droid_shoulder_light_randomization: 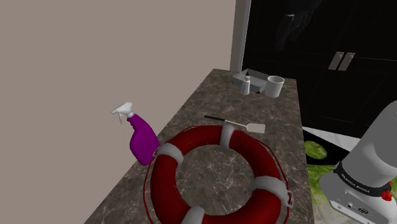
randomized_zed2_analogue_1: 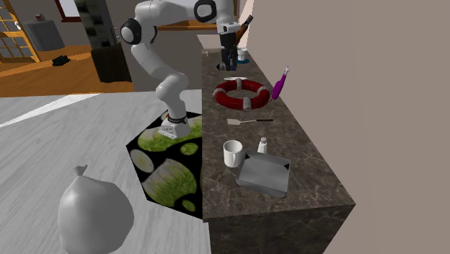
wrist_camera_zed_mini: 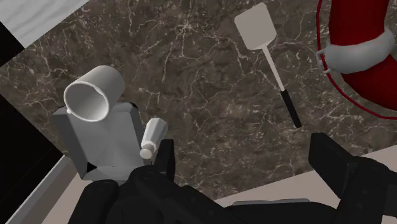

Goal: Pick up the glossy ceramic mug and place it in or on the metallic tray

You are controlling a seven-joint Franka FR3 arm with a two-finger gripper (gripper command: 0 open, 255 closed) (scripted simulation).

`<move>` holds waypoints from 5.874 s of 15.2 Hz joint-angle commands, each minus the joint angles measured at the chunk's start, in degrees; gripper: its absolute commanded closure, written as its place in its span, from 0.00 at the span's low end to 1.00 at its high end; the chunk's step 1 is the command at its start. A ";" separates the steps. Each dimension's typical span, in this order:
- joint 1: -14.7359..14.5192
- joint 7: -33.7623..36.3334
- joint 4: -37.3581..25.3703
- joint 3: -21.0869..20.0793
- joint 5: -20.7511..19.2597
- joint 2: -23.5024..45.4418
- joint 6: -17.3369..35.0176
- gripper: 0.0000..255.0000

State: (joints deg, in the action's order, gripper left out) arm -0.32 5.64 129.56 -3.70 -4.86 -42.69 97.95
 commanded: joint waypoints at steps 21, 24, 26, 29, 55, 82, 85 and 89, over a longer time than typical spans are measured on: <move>3.19 -23.79 12.71 21.39 -5.10 18.18 31.13 0.00; 2.90 -28.32 11.81 24.75 -3.80 23.81 35.70 0.00; 2.52 -31.75 10.81 26.94 -2.18 27.91 38.56 0.00; 2.08 -35.70 9.45 29.03 0.27 32.35 41.25 0.00; 1.41 -37.77 10.33 29.78 3.13 37.14 46.57 1.00; 0.62 -37.43 -11.91 29.06 4.59 39.42 26.41 1.00; 0.79 -39.40 -20.64 29.41 8.31 46.63 24.14 1.00; 2.40 -41.46 -33.84 29.21 13.03 56.58 19.82 1.00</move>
State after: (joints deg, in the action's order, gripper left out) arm 1.68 -35.41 99.27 25.62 6.92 11.22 118.93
